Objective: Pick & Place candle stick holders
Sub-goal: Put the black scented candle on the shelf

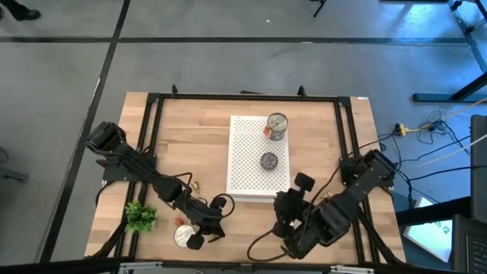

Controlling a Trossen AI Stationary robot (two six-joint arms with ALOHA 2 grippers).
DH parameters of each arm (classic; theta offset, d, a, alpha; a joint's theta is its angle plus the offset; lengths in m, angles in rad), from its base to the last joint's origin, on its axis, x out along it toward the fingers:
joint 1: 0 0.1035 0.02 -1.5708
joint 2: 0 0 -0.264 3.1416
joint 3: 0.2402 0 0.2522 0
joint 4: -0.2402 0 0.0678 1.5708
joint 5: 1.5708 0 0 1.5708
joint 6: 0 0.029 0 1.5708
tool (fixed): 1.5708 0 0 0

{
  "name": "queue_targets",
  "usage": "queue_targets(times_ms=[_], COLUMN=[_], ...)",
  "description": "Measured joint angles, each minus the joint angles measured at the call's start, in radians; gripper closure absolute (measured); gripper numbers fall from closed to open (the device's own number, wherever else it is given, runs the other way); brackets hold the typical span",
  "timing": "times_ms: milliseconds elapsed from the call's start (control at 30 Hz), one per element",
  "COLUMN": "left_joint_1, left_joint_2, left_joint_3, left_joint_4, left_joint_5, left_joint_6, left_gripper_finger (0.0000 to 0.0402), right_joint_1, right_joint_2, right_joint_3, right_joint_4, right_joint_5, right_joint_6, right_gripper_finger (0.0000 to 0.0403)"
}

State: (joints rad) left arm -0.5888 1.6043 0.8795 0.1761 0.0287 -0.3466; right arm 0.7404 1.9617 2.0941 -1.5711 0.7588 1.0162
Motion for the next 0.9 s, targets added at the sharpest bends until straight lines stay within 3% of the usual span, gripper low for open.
queue_targets(times_ms=[100, 400, 700, 900], left_joint_1=[0.0, -0.01, -0.041, -0.029], left_joint_2=[0.0, 0.0, 0.0, 0.0], left_joint_3=[0.0, 0.0, 0.0, 0.0], left_joint_4=[0.0, 0.0, 0.001, 0.001], left_joint_5=[-0.008, -0.045, -0.087, -0.093], left_joint_6=[-0.007, -0.044, -0.051, -0.043], left_gripper_finger=[0.0396, 0.0396, 0.0396, 0.0396], right_joint_1=[0.002, -0.001, -0.028, 0.039], right_joint_2=[-0.001, -0.002, 0.001, -0.113], right_joint_3=[0.0, -0.028, -0.356, -0.434], right_joint_4=[0.0, 0.0, -0.001, 0.098], right_joint_5=[0.049, 0.086, 0.131, 0.326], right_joint_6=[-0.021, -0.083, 0.113, 0.082], right_gripper_finger=[0.0392, 0.0397, 0.0397, 0.0401])
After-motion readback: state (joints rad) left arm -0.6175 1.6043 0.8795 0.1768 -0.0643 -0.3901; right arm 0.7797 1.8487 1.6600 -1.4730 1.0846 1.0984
